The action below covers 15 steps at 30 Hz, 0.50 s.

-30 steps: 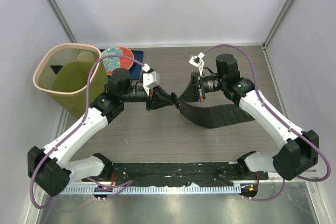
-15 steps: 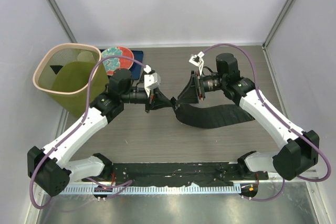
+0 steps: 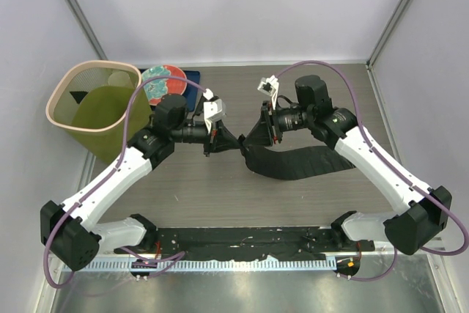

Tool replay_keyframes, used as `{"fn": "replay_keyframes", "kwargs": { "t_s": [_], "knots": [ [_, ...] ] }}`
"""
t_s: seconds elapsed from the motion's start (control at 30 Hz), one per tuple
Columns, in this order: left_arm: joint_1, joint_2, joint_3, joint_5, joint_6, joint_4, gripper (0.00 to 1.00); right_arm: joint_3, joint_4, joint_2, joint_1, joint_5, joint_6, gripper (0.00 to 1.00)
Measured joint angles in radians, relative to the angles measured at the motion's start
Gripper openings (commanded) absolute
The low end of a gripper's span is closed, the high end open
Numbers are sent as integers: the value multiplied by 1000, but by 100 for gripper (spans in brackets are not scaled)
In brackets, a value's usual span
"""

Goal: Put the trash bags into the trash bin

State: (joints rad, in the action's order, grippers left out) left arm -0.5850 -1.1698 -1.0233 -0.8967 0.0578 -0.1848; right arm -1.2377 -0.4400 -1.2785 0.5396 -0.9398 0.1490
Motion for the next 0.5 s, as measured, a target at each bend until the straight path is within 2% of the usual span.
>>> {"fn": "replay_keyframes", "kwargs": {
  "t_s": [0.03, 0.13, 0.43, 0.5],
  "knots": [
    [0, -1, 0, 0, -1, 0, 0, 0, -9, 0, 2, 9, -2, 38],
    [0, -5, -3, 0, -5, 0, 0, 0, -14, 0, 6, 30, -4, 40],
    [0, -8, -4, -5, -5, 0, 0, 0, -9, -27, 21, 46, 3, 40],
    [0, -8, -4, -8, -5, 0, 0, 0, -8, -39, 23, 47, 8, 24]
  ]
}}
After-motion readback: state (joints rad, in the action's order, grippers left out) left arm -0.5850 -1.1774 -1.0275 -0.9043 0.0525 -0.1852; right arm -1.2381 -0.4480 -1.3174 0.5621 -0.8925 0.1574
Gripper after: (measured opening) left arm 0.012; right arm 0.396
